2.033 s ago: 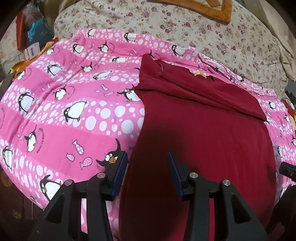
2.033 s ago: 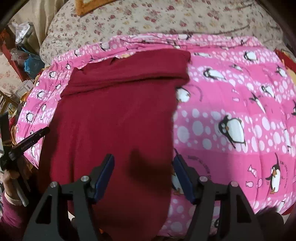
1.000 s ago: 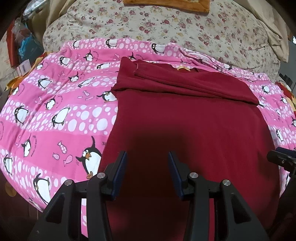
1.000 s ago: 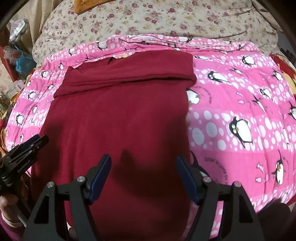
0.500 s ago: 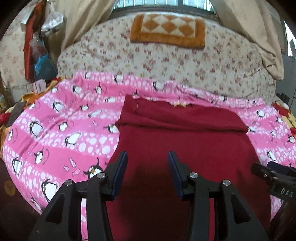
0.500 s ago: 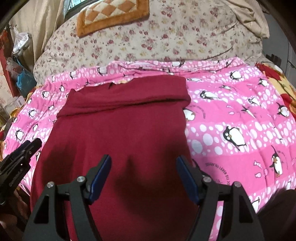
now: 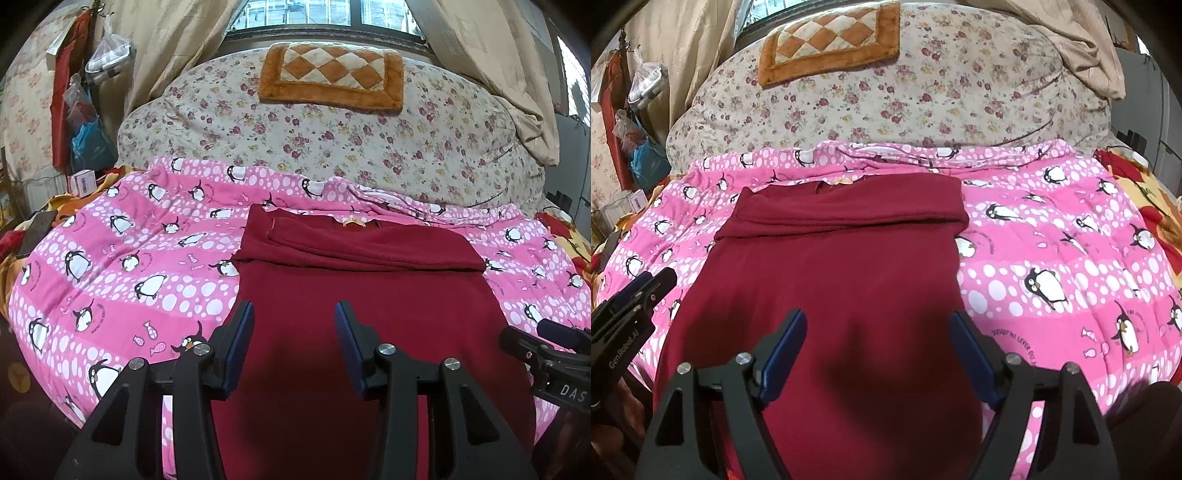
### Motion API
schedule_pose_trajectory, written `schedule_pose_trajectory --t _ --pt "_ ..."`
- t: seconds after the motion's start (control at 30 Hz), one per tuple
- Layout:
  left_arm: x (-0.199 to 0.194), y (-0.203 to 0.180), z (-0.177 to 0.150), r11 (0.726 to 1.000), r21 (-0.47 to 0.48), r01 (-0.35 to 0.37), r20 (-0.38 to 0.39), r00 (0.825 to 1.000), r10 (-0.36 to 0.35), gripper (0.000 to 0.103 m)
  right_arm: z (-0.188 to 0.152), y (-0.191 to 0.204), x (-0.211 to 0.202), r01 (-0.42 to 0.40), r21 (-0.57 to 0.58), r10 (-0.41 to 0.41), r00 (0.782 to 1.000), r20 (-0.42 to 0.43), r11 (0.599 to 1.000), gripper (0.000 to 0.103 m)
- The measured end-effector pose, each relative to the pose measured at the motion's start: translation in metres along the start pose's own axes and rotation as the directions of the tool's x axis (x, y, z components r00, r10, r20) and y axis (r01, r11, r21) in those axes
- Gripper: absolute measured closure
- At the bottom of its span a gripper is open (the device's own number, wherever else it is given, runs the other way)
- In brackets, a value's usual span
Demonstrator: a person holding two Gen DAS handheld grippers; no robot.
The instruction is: Fold small clothes
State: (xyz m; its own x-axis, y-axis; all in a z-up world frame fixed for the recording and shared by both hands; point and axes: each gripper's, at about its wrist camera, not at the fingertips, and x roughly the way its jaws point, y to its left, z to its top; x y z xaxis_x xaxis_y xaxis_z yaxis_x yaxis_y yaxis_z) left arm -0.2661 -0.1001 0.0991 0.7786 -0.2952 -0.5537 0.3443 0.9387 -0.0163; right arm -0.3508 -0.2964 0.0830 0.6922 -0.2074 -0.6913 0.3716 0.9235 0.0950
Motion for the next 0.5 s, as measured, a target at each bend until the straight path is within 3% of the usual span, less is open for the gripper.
schedule_pose_trajectory --t 0.5 --pt "0.014 -0.002 -0.005 1.000 0.009 0.004 -0.061 0.998 -0.003 0.079 -0.003 0.000 0.015 -0.006 -0.002 0.006 0.998 -0.060 1.000 0.020"
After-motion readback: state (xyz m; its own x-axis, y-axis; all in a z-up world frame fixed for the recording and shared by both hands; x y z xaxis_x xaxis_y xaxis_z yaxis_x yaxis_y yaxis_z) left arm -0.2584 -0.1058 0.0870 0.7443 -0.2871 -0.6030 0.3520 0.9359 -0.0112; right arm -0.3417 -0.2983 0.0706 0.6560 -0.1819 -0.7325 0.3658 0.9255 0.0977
